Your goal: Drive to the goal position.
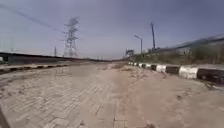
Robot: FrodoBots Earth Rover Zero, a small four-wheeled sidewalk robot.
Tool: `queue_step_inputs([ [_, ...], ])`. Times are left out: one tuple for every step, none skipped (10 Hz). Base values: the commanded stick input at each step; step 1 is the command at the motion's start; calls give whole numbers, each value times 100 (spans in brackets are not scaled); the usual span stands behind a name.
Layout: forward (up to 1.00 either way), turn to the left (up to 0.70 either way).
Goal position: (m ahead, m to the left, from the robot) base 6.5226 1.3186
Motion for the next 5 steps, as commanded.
queue_step_inputs([
  [100, 0],
  [100, 0],
  [100, 0],
  [100, 0],
  [100, 3],
])
